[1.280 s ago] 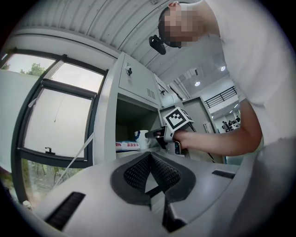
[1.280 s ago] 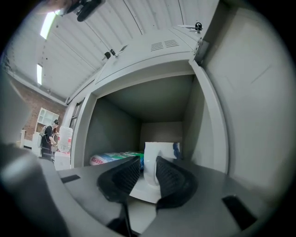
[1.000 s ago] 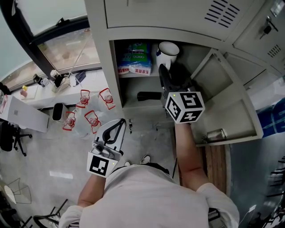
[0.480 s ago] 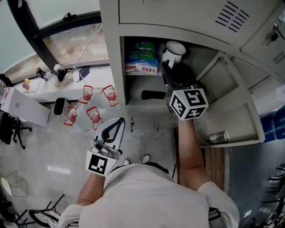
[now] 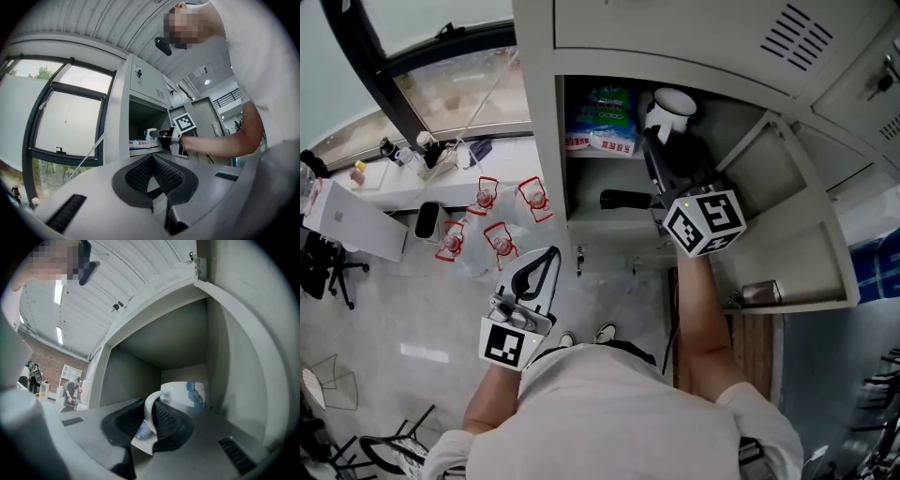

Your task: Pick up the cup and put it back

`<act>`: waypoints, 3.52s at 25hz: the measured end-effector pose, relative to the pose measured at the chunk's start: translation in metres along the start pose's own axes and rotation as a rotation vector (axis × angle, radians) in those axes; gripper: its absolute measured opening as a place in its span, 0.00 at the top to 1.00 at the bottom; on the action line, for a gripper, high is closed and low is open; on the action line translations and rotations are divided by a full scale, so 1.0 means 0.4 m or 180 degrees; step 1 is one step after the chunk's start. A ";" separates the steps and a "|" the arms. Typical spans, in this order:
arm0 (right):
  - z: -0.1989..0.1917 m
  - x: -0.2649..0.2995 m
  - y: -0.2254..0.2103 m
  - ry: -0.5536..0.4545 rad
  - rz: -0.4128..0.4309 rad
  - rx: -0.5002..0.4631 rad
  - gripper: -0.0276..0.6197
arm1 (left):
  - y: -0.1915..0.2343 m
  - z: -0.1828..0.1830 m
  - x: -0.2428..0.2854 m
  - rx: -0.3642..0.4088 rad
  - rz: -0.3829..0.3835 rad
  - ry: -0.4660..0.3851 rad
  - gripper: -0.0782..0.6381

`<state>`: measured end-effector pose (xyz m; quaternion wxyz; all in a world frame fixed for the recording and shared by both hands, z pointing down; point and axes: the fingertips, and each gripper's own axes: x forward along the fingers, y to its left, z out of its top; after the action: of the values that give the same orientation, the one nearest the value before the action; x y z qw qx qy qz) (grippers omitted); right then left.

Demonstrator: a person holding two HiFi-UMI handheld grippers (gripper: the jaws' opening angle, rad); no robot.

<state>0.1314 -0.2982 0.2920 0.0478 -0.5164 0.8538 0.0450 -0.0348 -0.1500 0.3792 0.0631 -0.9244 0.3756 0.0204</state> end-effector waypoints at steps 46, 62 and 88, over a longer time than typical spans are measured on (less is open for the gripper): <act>0.138 -0.460 0.262 -0.0244 0.0075 -0.0333 0.88 | 0.064 0.050 -0.060 0.0143 -0.0004 -0.0250 0.86; 0.134 -0.539 0.258 -0.0178 -0.0177 -0.0305 0.88 | 0.040 0.046 -0.063 0.0127 -0.0075 -0.0241 0.86; 0.143 -0.303 0.204 -0.0375 0.0216 -0.0567 0.88 | 0.025 0.059 -0.088 0.0164 0.0134 -0.0183 0.86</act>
<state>0.1170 -0.1467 0.2531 0.0503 -0.4859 0.8591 0.1525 -0.0668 -0.1295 0.3577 0.0972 -0.9134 0.3934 0.0385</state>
